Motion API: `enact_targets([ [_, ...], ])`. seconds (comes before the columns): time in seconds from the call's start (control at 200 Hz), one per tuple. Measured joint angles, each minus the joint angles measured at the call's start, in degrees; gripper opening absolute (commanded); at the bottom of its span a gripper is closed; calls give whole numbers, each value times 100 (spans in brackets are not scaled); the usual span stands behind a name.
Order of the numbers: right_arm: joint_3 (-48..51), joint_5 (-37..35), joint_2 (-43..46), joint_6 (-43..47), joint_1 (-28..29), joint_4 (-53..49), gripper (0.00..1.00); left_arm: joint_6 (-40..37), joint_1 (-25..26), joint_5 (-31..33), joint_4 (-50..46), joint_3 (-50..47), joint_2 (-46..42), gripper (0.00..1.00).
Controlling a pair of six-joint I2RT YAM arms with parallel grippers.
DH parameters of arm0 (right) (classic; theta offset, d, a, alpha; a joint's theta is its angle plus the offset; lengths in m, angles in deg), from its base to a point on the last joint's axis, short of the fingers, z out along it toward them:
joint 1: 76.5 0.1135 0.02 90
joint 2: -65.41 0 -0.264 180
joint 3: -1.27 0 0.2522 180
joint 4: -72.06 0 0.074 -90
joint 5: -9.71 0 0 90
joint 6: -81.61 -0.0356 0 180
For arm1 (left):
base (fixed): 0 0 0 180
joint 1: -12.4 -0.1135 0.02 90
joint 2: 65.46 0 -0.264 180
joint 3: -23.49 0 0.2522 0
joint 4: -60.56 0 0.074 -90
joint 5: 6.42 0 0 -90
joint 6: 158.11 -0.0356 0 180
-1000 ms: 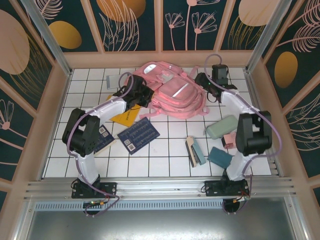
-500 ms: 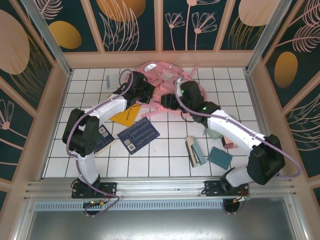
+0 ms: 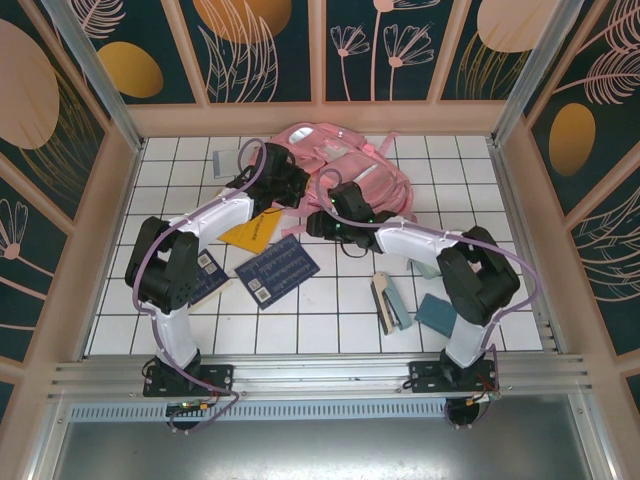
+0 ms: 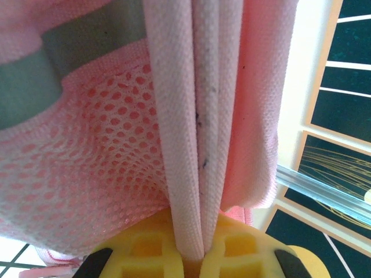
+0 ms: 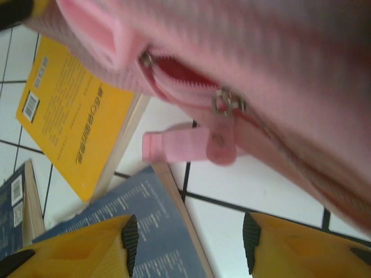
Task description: Pack books, pencil case, and school supplies into a backpack
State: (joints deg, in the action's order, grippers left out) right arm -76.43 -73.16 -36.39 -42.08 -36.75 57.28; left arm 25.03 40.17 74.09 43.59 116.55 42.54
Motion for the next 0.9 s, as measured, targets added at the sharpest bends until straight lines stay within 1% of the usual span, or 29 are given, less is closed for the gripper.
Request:
enact_targets([
  [0.265, -199, -4, -306, -323, -33, 380, 53, 20, -2, 120, -4, 0, 0, 0],
  [0.38, -382, -197, -459, -417, -17, 361, 53, 61, 0, 212, -4, 0, 0, 0],
  [0.435, -511, -479, -527, -413, 50, 232, 53, 87, 0, 232, -4, 0, 0, 0],
  [0.53, -682, -1204, -605, -326, 249, -66, 55, 125, 0, 247, -11, 11, 0, 0],
  [0.62, -686, -1926, -605, -151, 446, -286, 57, 168, 0, 256, -66, 57, 0, 0],
  [0.716, -688, -2520, -605, 42, 608, -461, 59, 192, 0, 256, -138, 131, 0, 0],
  [0.831, -774, -2892, -671, 210, 675, -595, 59, 240, 0, 251, -151, 179, 0, 0],
  [0.896, -844, -3012, -758, 254, 675, -610, 57, 273, 0, 251, -151, 184, 0, 0],
])
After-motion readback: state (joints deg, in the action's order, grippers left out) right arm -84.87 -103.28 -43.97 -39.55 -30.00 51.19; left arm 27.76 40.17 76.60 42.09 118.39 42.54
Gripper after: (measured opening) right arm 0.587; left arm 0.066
